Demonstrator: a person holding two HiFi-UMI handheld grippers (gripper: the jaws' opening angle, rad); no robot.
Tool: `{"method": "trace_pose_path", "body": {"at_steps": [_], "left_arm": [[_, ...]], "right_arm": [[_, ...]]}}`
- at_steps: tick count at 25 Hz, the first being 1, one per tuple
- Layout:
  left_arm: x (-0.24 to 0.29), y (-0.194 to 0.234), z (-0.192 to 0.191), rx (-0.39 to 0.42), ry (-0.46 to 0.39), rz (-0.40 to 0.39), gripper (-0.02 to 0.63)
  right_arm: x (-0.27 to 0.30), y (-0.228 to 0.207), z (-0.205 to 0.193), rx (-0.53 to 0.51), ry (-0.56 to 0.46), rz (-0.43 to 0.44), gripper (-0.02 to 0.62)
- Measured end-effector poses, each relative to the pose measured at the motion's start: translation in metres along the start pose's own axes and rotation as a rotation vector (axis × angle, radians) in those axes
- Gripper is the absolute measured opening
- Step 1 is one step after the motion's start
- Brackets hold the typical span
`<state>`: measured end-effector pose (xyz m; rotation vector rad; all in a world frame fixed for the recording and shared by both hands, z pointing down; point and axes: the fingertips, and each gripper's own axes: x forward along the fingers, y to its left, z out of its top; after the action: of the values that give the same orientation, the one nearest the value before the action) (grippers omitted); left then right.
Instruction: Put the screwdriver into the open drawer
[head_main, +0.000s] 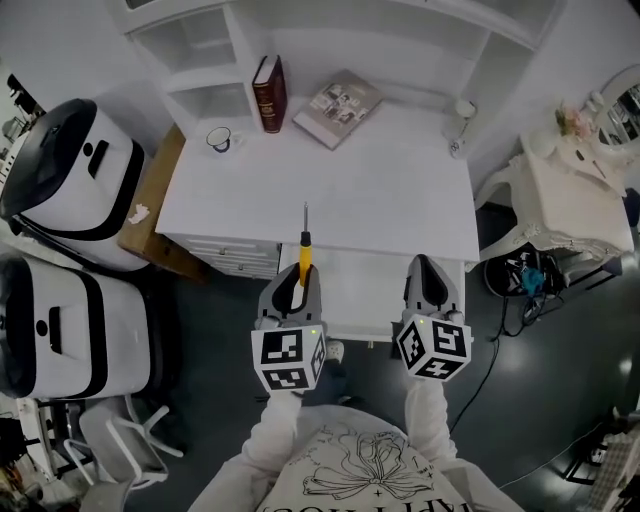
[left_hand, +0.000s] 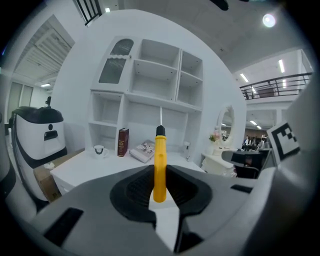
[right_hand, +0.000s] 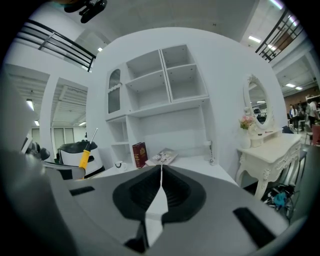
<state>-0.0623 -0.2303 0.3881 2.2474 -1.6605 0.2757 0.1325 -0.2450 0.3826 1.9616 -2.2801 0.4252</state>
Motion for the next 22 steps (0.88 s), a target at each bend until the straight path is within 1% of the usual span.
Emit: {"method": "trace_pose_path", "body": {"at_steps": [6,12,16,22], "left_arm": [[0.036,0.014,-0.018,0.001,0.074,-0.033,0.066],[0.058,0.021,-0.049,-0.008,0.155,-0.047,0.066],[0.069,0.018,-0.071,-0.019,0.217,-0.053,0.066],[0.080,0.013,-0.106,-0.016,0.325,-0.055,0.066]], "right_arm": [[0.038,-0.001,-0.017,0.008,0.049,-0.022,0.008],[0.060,-0.007,-0.045,0.012,0.114,-0.033,0.008],[0.073,-0.015,-0.062,0.017,0.163,-0.035,0.008],[0.090,-0.021,-0.085,0.017,0.234,-0.014,0.008]]}}
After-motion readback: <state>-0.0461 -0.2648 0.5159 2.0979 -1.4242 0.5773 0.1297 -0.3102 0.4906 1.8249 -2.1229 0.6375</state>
